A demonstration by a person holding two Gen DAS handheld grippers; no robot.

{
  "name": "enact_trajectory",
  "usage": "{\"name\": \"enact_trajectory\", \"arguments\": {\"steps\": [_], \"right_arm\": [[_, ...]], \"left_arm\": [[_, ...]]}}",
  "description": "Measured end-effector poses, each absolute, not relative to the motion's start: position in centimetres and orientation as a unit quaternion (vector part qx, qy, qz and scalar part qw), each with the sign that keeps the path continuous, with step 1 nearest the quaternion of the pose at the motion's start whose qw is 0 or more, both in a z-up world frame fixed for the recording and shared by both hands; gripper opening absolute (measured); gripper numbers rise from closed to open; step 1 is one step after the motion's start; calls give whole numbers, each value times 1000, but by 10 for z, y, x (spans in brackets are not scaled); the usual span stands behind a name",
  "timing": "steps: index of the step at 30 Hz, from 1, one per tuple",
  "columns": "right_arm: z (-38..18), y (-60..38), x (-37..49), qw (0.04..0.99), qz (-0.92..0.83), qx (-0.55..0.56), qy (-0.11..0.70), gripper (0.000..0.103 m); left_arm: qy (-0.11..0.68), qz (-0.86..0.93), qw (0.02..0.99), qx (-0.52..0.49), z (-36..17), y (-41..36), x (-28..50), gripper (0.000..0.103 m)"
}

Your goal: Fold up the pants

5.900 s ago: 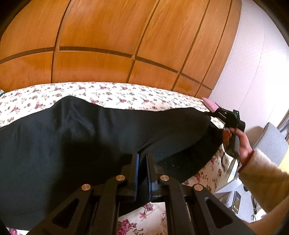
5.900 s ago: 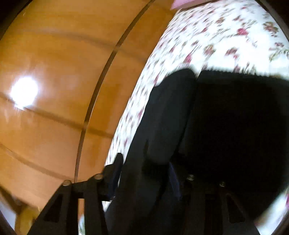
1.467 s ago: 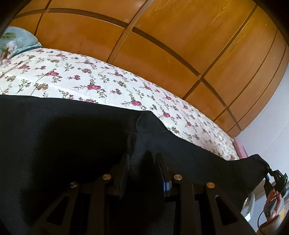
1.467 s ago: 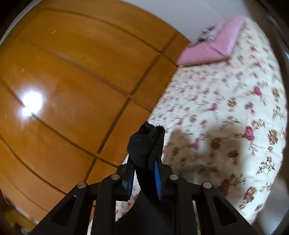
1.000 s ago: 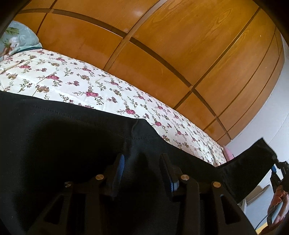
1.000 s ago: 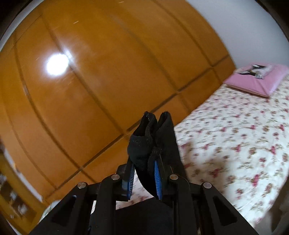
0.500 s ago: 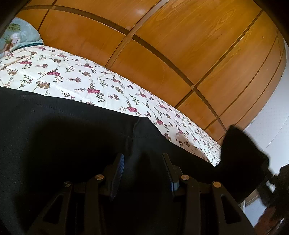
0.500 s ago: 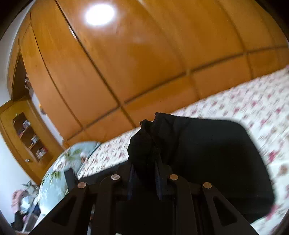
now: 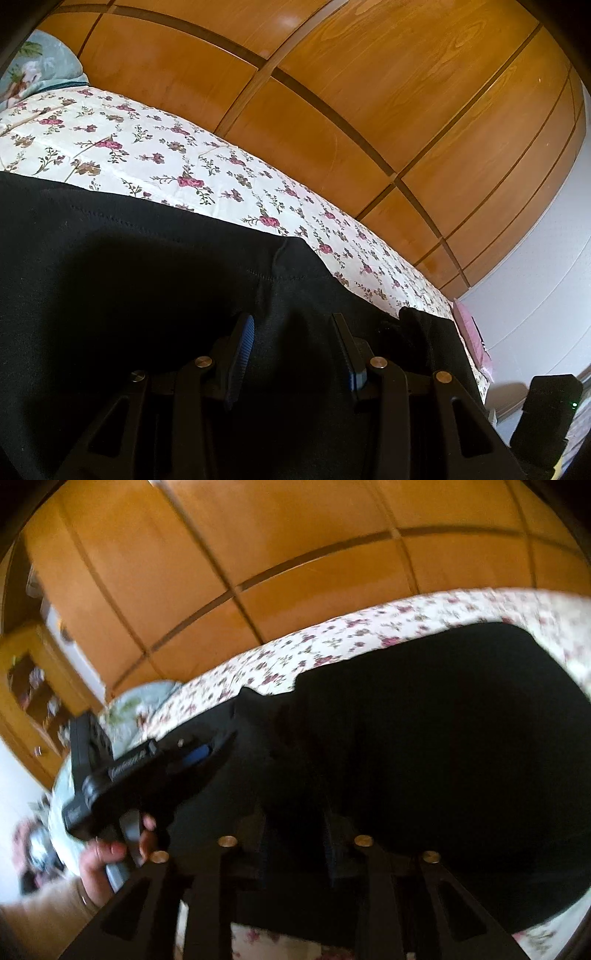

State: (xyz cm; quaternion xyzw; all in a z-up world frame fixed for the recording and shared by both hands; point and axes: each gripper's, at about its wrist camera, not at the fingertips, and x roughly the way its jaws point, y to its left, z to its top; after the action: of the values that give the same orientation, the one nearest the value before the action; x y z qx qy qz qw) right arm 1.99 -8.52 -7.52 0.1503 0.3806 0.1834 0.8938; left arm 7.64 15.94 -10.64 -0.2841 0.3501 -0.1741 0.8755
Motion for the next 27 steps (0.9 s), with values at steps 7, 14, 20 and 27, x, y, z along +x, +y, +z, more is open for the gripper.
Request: {"name": "enact_trajectory", "arguments": {"steps": [7, 14, 20, 27], "right_arm": [[-41, -132, -22, 920, 177, 164, 310, 67], [-42, -221, -27, 932, 15, 221, 286, 25], [-44, -257, -3, 922, 3, 254, 292, 25], [-47, -243, 40, 924, 26, 189, 331, 21]], "left_arm": [[389, -181, 839, -336, -93, 149, 76, 43], [409, -252, 815, -324, -75, 91, 74, 55], [445, -250, 827, -234, -77, 45, 82, 53], [429, -234, 843, -223, -74, 48, 66, 16]]}}
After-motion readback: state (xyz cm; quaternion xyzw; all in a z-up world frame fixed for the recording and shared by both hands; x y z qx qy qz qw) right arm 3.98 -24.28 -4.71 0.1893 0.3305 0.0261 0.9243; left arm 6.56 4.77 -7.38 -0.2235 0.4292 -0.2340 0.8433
